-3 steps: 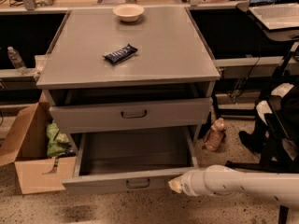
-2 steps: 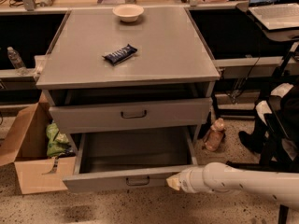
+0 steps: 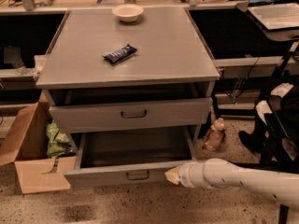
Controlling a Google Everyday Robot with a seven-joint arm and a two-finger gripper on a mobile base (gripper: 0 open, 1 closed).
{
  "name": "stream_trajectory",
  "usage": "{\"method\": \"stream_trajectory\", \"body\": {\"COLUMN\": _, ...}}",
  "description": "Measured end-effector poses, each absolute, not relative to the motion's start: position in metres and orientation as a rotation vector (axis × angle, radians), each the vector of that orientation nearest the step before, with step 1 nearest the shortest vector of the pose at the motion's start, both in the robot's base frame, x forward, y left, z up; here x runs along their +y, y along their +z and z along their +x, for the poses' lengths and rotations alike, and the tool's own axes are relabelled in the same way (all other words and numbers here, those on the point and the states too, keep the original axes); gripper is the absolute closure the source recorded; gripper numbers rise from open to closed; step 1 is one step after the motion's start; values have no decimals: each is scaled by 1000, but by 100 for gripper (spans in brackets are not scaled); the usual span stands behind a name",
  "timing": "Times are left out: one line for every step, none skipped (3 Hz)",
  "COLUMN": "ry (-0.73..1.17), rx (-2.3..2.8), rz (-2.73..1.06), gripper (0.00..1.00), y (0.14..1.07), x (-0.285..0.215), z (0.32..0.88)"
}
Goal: Close middle drawer
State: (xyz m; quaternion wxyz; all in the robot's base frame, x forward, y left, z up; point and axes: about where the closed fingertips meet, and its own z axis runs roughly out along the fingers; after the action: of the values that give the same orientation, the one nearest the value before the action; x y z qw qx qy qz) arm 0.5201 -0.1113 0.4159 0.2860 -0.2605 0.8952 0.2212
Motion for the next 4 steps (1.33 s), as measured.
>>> {"method": "stream_trajectory", "body": {"ry": 667, "rx": 2318, "rz": -745, "gripper": 100, "y": 419, "x": -93, "z": 531}}
{"method": "stream_trajectory", "body": {"ry": 674, "rx": 2308, "rz": -747, "gripper": 100, "y": 420, "x": -91, "z": 532}}
{"method": "stream_trajectory", "body": {"ry": 675, "rx": 2287, "rz": -744, "gripper": 100, "y": 426, "x": -89, "z": 544}}
{"method": "stream_trajectory", "body": {"ry": 742, "rx": 2247, "rz": -805, "gripper": 100, "y": 424, "x": -59, "z": 553}}
